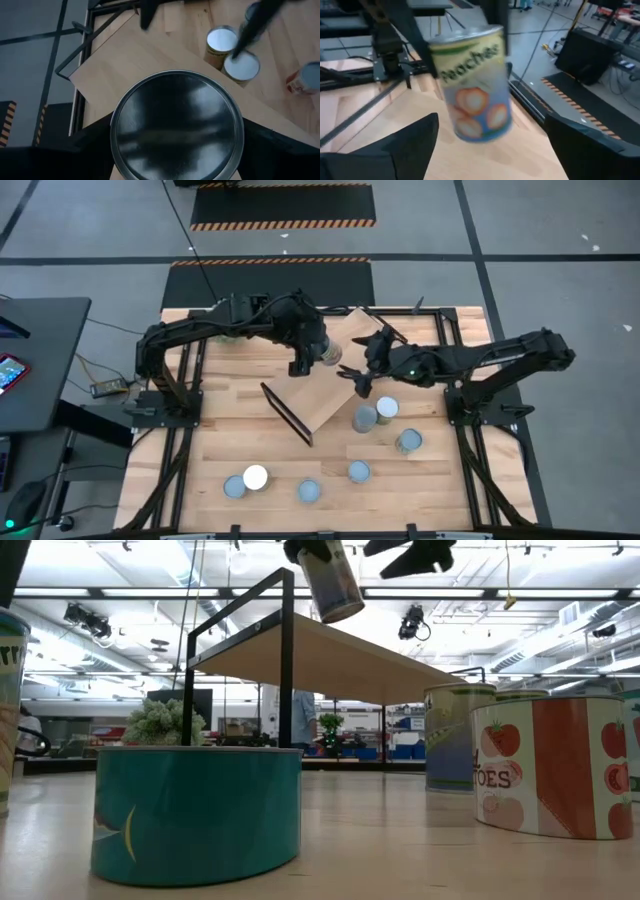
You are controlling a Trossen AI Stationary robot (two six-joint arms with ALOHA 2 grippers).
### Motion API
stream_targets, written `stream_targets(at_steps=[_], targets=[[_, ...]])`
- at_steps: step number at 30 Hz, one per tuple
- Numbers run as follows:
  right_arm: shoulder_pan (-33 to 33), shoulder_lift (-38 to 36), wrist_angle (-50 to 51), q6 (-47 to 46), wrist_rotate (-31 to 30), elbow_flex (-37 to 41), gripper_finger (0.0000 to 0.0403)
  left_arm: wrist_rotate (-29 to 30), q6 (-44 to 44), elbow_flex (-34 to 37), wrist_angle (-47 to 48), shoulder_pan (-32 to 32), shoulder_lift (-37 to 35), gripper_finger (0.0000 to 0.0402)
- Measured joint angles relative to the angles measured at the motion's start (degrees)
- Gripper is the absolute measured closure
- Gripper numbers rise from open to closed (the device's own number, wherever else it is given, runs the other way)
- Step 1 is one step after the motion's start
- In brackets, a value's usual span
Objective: Pick and place cans onto a shelf
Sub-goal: Put the canned peaches on the shelf
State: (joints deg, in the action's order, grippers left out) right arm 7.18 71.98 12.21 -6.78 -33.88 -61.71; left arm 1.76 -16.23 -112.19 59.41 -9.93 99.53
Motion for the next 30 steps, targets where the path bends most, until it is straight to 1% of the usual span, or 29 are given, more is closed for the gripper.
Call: stream_targets(at_steps=[6,12,20,23,30], targets=[[-0.6,4.1,-4.8,3.8,0.7,0.0,0.0024,0.5,-0.7,0.0,-0.2,0.0,0.0,0.0083],[-2.4,7.4,-8.7,4.6,0.3,0.0,0.0024,0.8,-1.0,0.0,-0.3,0.0,0.0,0.0083],[-4.0,11.9,-16.7,7.2,0.3,0.0,0.0029,0.8,-2.3,0.1,-0.3,0.0,0.0,0.0083],[-4.3,12.4,-17.6,7.1,0.3,0.0,0.0041,0.7,-2.4,0.1,-0.3,0.1,0.0,0.0083],[-4.6,12.2,-18.2,7.5,0.6,0.0,0.0085,0.6,-2.5,0.1,-0.6,0.1,-0.1,0.0083]])
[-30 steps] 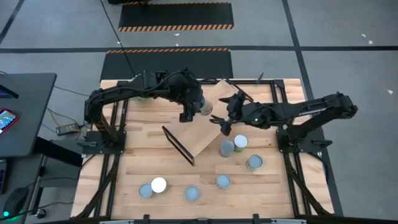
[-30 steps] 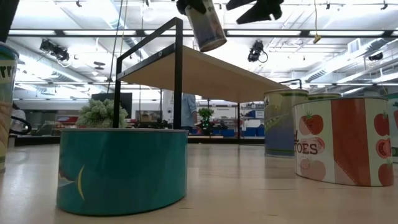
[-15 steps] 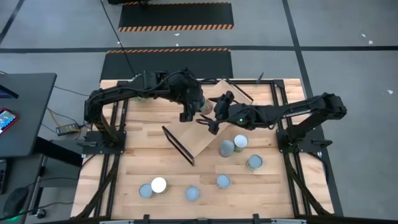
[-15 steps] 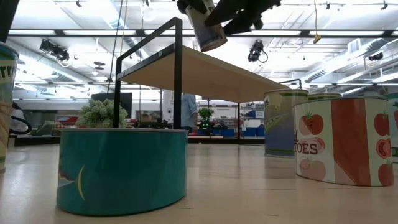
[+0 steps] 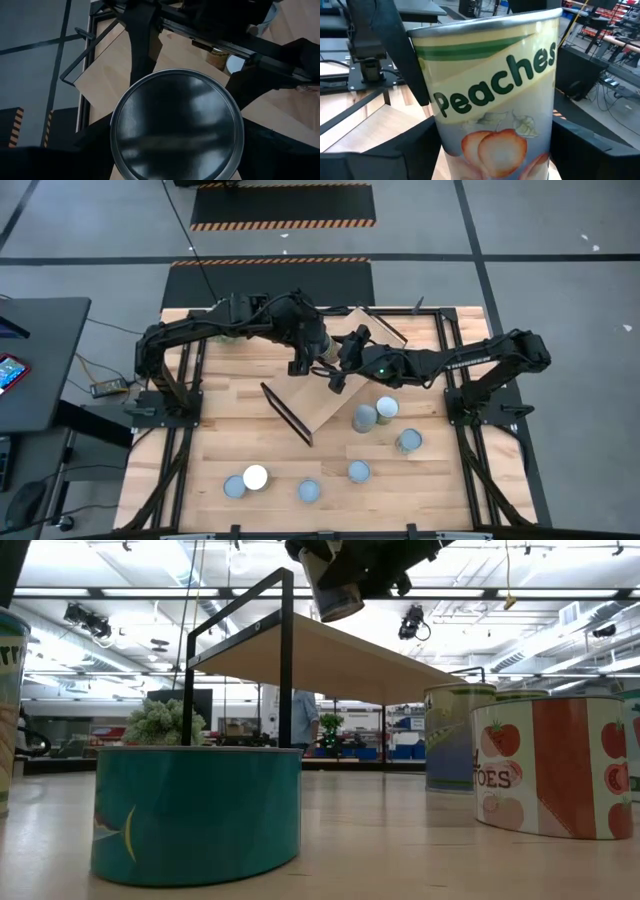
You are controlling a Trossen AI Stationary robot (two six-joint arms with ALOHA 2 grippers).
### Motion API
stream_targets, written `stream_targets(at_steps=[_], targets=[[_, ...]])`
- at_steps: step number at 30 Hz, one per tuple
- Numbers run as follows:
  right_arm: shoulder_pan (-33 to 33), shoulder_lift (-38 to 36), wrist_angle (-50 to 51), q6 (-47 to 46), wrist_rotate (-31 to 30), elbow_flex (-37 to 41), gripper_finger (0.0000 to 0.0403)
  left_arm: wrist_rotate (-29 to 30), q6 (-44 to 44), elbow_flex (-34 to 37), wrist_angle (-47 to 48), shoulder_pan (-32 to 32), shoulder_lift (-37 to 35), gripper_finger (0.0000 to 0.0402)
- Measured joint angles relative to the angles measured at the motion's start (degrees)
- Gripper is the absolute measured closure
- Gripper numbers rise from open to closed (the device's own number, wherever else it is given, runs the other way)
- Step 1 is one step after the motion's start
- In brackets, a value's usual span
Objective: Pick and place cans onto a shelf
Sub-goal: Put the canned peaches on the shelf
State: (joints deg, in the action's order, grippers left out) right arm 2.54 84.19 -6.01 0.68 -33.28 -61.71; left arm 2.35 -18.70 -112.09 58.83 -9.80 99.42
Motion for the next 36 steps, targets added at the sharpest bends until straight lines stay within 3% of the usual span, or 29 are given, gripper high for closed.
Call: stream_targets(at_steps=[4,10,18,24,36], targets=[[0.0,0.1,-0.2,-0.2,0.0,0.0,0.0087,0.0,-0.2,0.0,-0.2,0.0,0.0,0.0079],[0.0,-0.3,-0.3,-0.9,-0.4,0.0,0.0086,0.3,0.5,0.0,-1.5,0.0,-0.1,0.0044],[-0.1,-1.7,4.6,-2.9,-4.9,0.0,0.0086,3.6,1.4,0.0,-1.3,-0.2,-1.6,0.0011],[-1.6,-3.2,8.2,-12.3,-9.5,3.5,0.0084,4.1,3.0,0.0,-0.1,-1.5,-3.4,0.0011],[-2.6,-4.5,-0.6,-17.7,-12.9,13.7,0.0083,-2.1,4.1,0.0,2.1,-6.6,-4.9,0.0052]])
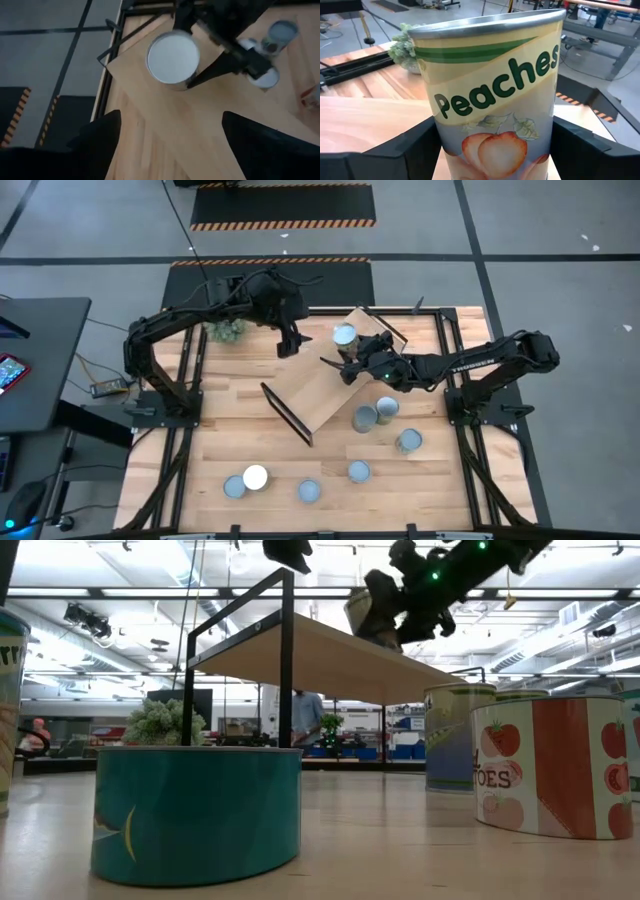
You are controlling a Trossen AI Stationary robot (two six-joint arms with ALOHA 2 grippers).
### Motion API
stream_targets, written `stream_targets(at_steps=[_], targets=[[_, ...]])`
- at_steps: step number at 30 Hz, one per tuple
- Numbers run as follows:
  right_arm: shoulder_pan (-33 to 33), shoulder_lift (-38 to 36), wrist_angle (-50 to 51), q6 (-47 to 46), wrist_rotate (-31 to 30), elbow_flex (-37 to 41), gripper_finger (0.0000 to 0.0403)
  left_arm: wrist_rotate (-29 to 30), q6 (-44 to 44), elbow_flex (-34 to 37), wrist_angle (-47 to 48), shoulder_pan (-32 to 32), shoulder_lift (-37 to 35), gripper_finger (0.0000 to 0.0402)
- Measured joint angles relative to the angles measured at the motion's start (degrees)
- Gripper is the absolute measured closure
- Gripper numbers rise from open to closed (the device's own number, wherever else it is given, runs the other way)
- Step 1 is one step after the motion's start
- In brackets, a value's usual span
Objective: Pick and place cans onto a shelf
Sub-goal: Put the canned peaches on the shelf
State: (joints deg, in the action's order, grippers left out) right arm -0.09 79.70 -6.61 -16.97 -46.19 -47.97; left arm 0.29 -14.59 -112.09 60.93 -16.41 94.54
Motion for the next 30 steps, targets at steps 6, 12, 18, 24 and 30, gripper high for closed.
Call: stream_targets(at_steps=[6,12,18,24,30], targets=[[-2.9,-1.2,-4.8,-0.8,-0.1,3.9,0.0082,-2.5,-0.1,0.0,0.3,-0.9,0.2,0.0079],[-7.4,-0.7,-10.8,0.4,5.4,6.7,0.0082,-2.4,0.2,0.0,-3.0,-1.0,0.2,0.0102],[-10.9,-0.2,-11.7,1.0,5.8,7.1,0.0077,-1.9,0.4,0.0,-2.8,-1.5,0.2,0.0113],[-13.8,-0.1,-11.8,2.2,11.7,7.1,0.0056,-1.9,-0.2,0.0,-2.8,-1.4,0.2,0.0114],[-15.4,-0.1,-11.2,4.5,14.7,7.1,0.0031,-1.8,-1.5,0.0,-2.8,-1.4,0.2,0.0114]])
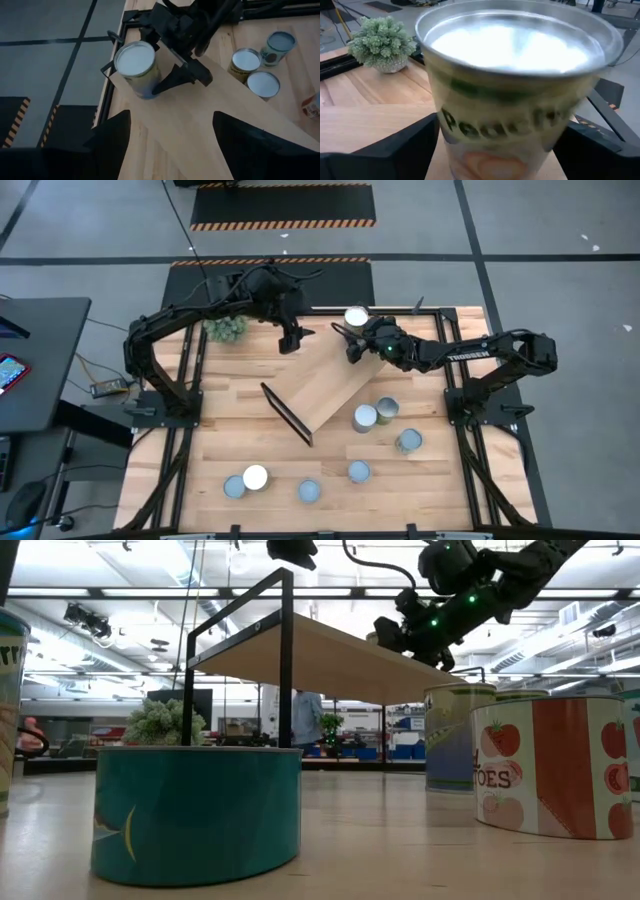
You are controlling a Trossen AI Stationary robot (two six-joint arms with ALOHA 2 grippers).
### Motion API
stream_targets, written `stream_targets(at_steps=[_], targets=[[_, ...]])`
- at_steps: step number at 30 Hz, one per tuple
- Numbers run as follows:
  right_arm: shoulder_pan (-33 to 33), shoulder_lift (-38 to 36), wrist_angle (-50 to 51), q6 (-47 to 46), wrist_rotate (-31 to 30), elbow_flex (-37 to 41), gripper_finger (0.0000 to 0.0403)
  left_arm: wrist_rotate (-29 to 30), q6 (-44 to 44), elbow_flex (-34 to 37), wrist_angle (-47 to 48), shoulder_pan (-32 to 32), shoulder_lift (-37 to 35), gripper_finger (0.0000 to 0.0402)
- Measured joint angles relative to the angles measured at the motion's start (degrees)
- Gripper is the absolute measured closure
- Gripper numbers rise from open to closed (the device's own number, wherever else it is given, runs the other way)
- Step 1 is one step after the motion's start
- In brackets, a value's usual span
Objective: Pick and place cans onto a shelf
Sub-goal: Put the canned peaches on the shelf
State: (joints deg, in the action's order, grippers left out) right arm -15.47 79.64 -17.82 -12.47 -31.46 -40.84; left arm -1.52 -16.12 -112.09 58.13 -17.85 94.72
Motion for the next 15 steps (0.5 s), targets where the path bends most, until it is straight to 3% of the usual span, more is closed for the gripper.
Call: stream_targets(at_steps=[6,15], targets=[[-0.1,0.0,0.2,4.3,-0.4,-2.3,0.0006,0.0,-0.3,0.0,0.0,0.0,0.0,0.0114],[-1.8,0.0,8.8,6.2,2.2,-6.8,0.0004,0.0,-1.0,0.0,0.1,0.0,0.0,0.0114]])
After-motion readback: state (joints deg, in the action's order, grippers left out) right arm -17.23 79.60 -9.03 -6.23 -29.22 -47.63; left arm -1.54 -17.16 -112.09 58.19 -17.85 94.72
